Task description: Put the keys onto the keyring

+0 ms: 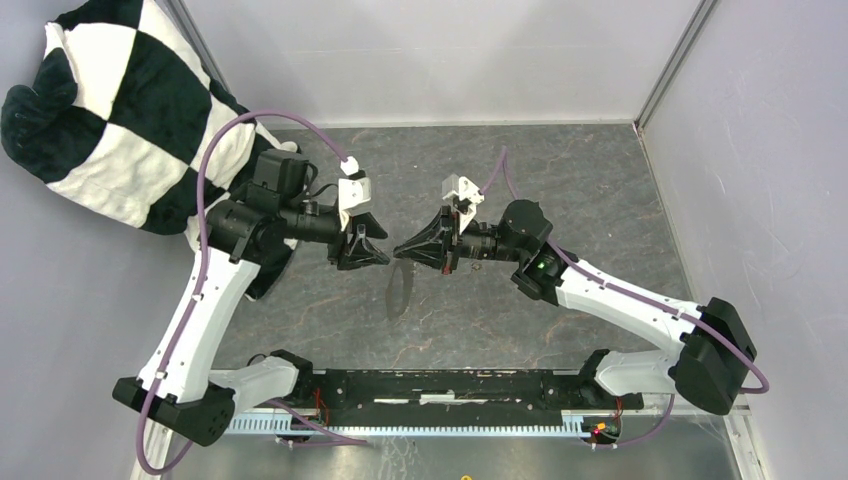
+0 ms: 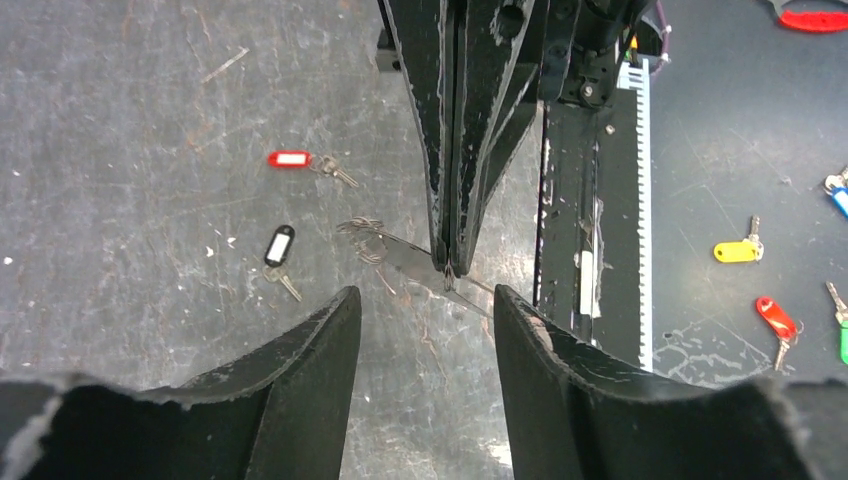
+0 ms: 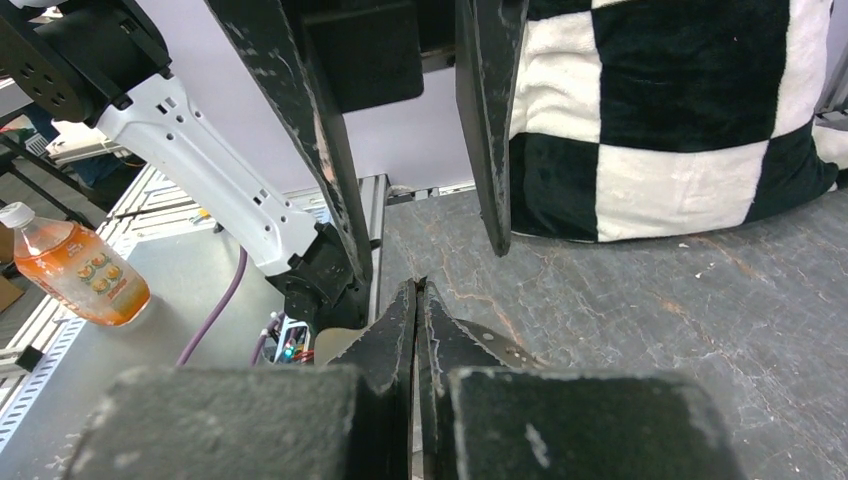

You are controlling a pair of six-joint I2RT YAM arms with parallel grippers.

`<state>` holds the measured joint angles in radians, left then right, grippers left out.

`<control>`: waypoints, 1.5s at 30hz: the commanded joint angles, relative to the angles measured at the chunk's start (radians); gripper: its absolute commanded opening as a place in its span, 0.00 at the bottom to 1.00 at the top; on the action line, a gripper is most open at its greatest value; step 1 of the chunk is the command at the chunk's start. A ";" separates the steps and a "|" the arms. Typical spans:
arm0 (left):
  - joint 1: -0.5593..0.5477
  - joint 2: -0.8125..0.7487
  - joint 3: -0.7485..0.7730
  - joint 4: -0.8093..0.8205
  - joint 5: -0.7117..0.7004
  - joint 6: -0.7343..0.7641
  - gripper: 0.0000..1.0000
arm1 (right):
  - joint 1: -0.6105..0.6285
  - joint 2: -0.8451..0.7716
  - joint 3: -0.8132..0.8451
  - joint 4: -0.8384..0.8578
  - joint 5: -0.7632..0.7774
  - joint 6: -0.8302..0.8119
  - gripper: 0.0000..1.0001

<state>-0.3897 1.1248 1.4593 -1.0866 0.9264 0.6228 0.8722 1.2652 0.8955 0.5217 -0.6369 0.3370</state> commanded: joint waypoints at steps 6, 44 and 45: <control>-0.004 -0.003 -0.046 -0.029 0.041 0.054 0.49 | 0.019 -0.003 0.052 0.063 0.006 0.003 0.00; -0.019 -0.076 -0.141 0.124 0.035 -0.050 0.02 | 0.044 0.020 0.083 0.046 -0.039 0.024 0.05; -0.019 -0.076 -0.141 0.123 0.039 -0.051 0.02 | 0.044 0.016 0.083 0.046 -0.045 0.026 0.12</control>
<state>-0.4057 1.0714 1.3178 -1.0210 0.9413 0.5747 0.9020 1.2934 0.9302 0.5247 -0.6281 0.3435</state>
